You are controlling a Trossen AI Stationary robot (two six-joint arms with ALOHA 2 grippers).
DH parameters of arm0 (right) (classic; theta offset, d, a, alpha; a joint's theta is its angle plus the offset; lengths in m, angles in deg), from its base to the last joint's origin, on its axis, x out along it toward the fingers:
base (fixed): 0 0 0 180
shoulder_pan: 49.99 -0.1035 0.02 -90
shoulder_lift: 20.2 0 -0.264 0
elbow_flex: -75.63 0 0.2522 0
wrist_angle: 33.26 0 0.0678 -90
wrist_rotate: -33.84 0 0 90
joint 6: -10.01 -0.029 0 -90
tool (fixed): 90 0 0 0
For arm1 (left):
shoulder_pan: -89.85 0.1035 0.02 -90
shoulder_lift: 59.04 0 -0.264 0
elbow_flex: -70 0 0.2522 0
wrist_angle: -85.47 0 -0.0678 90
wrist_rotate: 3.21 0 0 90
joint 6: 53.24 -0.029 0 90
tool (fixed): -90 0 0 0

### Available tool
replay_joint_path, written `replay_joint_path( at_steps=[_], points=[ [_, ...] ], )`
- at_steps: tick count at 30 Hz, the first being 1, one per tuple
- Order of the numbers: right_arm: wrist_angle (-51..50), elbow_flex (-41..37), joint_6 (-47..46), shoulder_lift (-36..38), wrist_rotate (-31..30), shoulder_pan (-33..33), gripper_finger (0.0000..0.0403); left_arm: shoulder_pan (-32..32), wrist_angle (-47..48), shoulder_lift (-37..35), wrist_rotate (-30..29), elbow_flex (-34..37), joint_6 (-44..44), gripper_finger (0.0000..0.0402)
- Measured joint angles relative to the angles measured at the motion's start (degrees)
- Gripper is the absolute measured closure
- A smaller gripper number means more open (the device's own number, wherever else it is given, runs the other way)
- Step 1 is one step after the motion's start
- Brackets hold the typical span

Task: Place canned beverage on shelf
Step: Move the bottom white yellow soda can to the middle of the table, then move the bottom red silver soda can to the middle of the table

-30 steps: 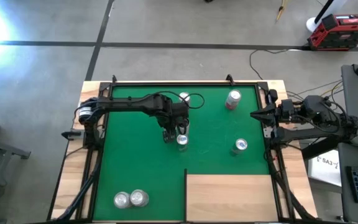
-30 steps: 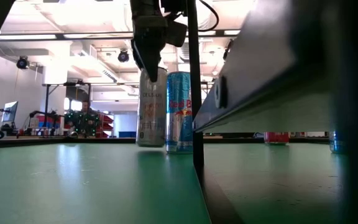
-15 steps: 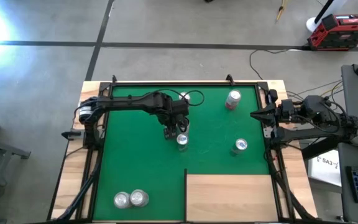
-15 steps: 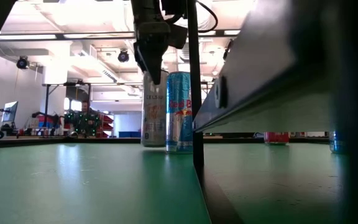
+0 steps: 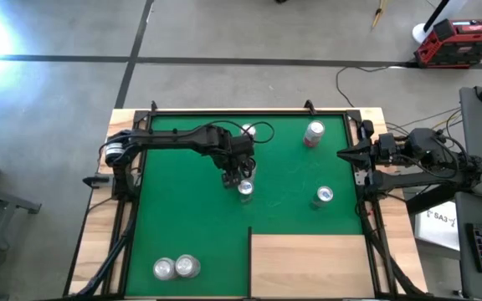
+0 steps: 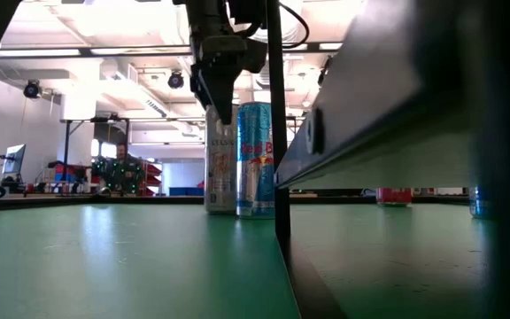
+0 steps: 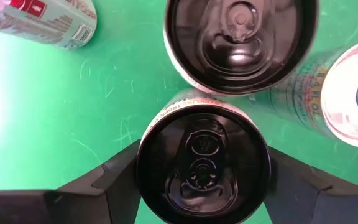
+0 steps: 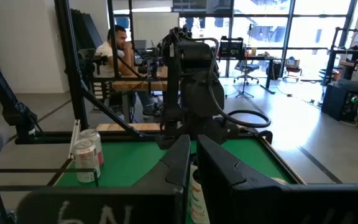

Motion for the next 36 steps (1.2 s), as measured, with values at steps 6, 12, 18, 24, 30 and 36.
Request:
replay_joint_path(
  at_steps=[6,12,18,24,30,36],
  points=[
    [0.0,0.0,0.0,0.0,0.0,0.0,0.0380,0.0,0.1,0.0,0.0,0.0,3.5,0.0125],
    [0.0,0.0,0.0,0.0,0.0,0.0,0.0380,0.0,0.5,0.2,1.5,0.2,5.1,0.0075],
    [0.0,0.0,0.0,0.0,0.0,0.0,0.0380,0.0,1.6,-0.3,1.7,0.2,9.2,0.0032],
    [0.0,0.0,0.0,0.0,0.0,0.0,0.0380,0.0,4.1,-2.9,1.8,0.1,18.2,0.0006],
    [0.0,0.0,0.0,0.0,0.0,0.0,0.0380,0.0,12.2,-5.9,2.8,0.0,35.2,0.0003],
    [0.0,0.0,0.0,0.0,0.0,0.0,0.0380,-1.2,21.8,-9.0,12.1,1.0,51.5,0.0003]
  ],
)
